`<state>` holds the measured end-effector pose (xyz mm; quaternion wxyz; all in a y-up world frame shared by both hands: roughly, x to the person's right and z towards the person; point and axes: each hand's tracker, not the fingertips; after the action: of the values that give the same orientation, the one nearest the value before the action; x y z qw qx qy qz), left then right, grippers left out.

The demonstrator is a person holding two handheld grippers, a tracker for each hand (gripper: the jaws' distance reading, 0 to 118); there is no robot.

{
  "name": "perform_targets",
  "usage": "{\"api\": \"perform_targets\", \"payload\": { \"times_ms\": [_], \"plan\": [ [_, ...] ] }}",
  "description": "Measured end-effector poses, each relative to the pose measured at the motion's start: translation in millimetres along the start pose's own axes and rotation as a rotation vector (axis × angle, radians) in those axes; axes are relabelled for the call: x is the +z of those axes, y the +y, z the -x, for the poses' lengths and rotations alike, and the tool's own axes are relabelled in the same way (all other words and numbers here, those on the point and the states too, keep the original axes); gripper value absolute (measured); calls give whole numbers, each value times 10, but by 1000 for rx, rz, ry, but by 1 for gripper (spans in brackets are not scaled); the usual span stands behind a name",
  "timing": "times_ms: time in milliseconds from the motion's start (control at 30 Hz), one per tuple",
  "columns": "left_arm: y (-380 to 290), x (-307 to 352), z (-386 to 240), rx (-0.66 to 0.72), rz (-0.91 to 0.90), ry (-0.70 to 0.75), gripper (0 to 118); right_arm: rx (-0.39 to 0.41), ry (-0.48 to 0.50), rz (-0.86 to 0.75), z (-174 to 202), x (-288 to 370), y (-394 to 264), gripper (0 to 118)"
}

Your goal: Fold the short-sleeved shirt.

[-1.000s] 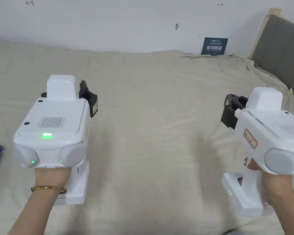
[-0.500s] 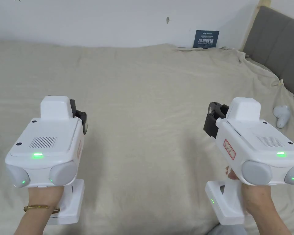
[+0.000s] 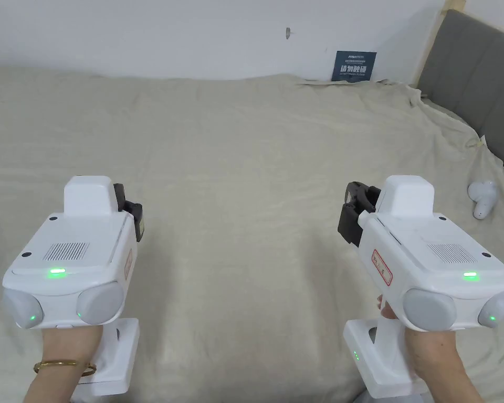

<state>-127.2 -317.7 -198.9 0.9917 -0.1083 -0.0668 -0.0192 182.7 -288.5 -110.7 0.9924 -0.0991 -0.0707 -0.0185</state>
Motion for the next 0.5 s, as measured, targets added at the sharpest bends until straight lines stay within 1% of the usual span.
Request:
{"api": "perform_targets", "payload": {
  "times_ms": [267, 500],
  "plan": [
    [24, 23, 44, 15, 2, 4, 0, 7, 10, -10, 64, 57, 61, 0],
    [42, 35, 47, 10, -4, 5, 0, 1, 10, -15, 48, 50, 59, 0]
  ]
}}
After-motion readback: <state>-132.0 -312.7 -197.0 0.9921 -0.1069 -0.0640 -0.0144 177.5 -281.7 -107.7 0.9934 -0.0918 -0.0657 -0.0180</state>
